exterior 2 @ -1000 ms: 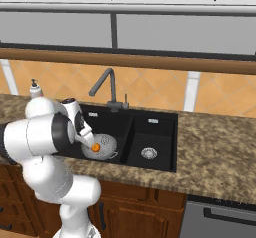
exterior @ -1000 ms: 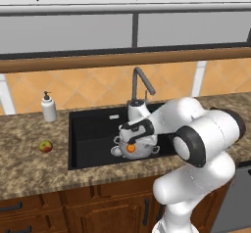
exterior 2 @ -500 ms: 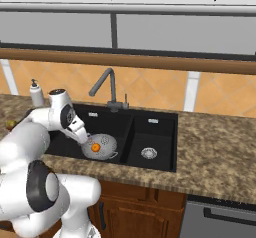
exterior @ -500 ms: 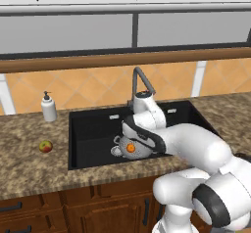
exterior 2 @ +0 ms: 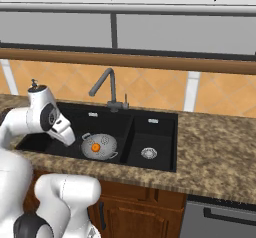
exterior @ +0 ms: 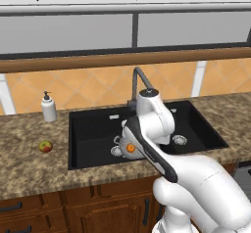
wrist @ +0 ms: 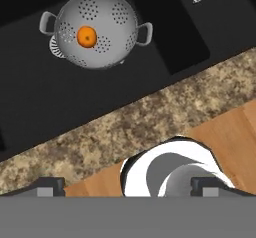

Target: Put the colander in the sink, put the apple, tangerine in the colander, and turn on the sink faucet and pour water over the colander.

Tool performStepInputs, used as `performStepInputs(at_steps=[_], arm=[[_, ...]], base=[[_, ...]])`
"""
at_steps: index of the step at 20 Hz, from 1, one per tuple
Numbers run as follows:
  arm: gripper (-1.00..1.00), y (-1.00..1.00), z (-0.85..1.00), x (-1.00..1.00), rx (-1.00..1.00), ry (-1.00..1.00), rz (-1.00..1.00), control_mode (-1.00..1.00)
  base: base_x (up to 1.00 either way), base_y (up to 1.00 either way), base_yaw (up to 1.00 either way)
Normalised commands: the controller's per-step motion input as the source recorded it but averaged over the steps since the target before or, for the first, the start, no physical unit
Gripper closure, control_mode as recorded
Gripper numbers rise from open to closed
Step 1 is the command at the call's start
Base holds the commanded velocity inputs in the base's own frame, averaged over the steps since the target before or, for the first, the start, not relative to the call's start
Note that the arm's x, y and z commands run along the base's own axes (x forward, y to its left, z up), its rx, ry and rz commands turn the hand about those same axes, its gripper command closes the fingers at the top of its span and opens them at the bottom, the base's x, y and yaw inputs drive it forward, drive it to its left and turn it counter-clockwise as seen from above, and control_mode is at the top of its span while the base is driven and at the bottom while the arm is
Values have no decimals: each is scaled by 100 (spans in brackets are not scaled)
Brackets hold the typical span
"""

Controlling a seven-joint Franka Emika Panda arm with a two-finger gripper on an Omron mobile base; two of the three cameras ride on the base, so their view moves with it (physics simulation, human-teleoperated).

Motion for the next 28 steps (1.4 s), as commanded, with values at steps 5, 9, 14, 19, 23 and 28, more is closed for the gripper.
performStepInputs(at_steps=[5, 9, 14, 19, 23, 28], arm=[[-100, 58, 53, -25, 0, -2, 13, -100], [-100, 55, 74, 0, 0, -2, 17, -100], [-100, 70, 22, -1, 0, 0, 26, -100], [-100, 70, 18, 0, 0, 2, 34, -100], [-100, 61, 0, 0, 0, 3, 40, -100], [-100, 69, 3, -3, -2, 1, 13, -100]], base=[[0, 0, 0], [0, 0, 0], [0, 0, 0], [0, 0, 0], [0, 0, 0], [0, 0, 0]])
